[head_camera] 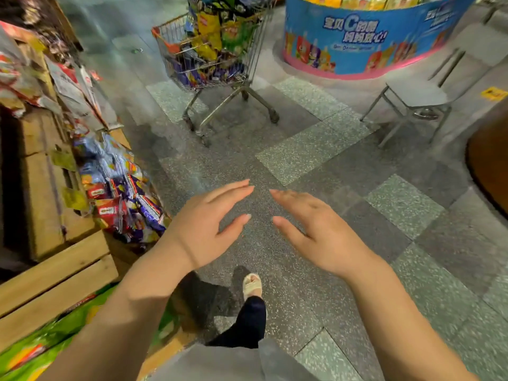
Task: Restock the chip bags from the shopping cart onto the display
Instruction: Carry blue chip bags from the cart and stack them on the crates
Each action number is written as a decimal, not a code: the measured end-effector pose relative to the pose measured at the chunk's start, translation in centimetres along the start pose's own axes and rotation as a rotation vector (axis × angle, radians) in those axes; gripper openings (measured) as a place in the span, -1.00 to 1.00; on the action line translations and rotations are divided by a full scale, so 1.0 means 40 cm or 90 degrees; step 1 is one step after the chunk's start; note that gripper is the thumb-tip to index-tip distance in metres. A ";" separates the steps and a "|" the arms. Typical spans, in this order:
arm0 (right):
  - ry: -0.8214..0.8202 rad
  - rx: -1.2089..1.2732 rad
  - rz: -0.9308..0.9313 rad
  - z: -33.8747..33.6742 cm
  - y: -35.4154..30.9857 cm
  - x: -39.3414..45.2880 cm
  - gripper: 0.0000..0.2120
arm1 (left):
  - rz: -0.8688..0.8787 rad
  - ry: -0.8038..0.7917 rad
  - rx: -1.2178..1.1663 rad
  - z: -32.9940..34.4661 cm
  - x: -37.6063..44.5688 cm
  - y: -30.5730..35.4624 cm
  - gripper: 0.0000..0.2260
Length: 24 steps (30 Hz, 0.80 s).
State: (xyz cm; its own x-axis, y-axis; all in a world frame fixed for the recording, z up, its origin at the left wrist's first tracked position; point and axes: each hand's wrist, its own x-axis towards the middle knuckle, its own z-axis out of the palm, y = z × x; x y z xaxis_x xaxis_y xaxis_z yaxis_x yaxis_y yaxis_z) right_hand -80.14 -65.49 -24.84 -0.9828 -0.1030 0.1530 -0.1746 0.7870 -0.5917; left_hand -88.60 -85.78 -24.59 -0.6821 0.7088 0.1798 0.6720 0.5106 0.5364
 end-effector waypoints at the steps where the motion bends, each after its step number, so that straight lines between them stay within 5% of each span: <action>1: -0.013 -0.006 -0.007 -0.005 0.027 0.048 -0.42 | -0.009 0.015 -0.003 0.002 0.041 -0.024 -0.49; 13: 0.003 -0.046 -0.043 -0.184 0.294 0.653 -0.42 | 0.031 0.059 -0.011 -0.064 0.679 -0.283 -0.49; 24: -0.048 0.013 -0.132 -0.237 0.588 1.233 -0.43 | -0.062 0.084 0.061 -0.102 1.162 -0.544 -0.46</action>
State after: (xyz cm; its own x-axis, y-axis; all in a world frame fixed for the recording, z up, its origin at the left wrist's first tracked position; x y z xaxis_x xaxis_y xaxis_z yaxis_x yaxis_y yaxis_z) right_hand -132.15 -46.30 -23.69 -0.9272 -0.3073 0.2140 -0.3740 0.7319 -0.5695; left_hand -136.11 -65.92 -24.55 -0.7726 0.5875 0.2406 0.6213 0.6216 0.4771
